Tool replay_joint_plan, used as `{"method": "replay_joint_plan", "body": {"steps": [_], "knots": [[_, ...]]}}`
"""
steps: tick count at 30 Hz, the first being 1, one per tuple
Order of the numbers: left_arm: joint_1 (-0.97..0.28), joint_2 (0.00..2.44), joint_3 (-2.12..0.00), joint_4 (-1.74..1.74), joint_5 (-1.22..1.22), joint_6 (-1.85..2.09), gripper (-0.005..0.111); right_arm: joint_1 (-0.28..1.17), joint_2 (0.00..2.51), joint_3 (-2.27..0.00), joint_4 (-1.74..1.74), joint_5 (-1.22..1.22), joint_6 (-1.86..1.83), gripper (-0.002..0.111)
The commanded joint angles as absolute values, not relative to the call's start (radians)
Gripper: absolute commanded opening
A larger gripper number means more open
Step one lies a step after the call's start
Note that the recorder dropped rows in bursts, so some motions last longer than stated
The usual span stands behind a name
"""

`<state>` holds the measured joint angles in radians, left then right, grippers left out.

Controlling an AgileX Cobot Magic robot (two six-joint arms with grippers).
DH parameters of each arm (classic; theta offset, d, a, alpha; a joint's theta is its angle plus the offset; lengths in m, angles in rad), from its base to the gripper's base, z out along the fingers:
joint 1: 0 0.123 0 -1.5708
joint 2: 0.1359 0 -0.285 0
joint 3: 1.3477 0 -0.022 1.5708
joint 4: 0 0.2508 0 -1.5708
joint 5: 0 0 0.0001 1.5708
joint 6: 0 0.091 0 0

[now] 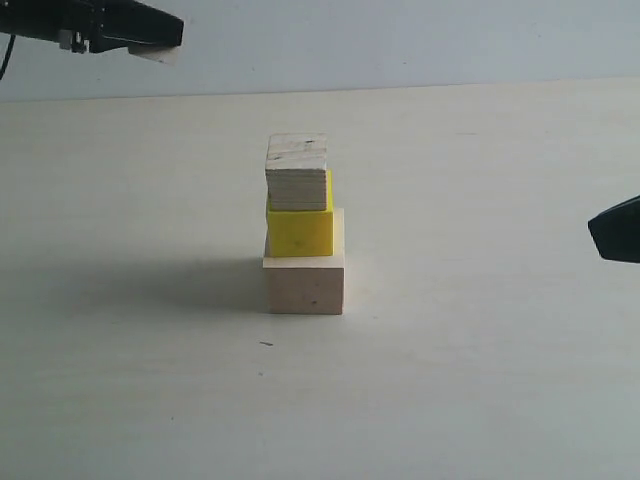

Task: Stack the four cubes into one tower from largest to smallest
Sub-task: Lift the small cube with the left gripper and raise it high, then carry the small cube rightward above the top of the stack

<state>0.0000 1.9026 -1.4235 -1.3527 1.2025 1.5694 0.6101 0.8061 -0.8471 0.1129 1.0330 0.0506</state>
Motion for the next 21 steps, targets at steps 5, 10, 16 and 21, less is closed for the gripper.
{"method": "replay_joint_plan", "body": {"steps": [5,10,16,21], "knots": [[-0.082,1.837,-1.27,-1.525,1.221,1.778,0.0,0.61,0.803,-0.844,0.122,1.002,0.046,0.0],[-0.156,1.824,-1.265,-1.563,1.221,1.819,0.0,0.61,0.803,-0.844,0.14,1.016,0.046,0.0],[-0.217,1.795,-1.263,-1.6,1.221,1.851,0.0,0.61,0.803,-0.844,0.138,1.03,0.046,0.0],[-0.267,1.768,-1.199,-1.641,1.221,1.954,0.0,0.61,0.803,-0.844,0.139,1.03,0.048,0.0]]}}
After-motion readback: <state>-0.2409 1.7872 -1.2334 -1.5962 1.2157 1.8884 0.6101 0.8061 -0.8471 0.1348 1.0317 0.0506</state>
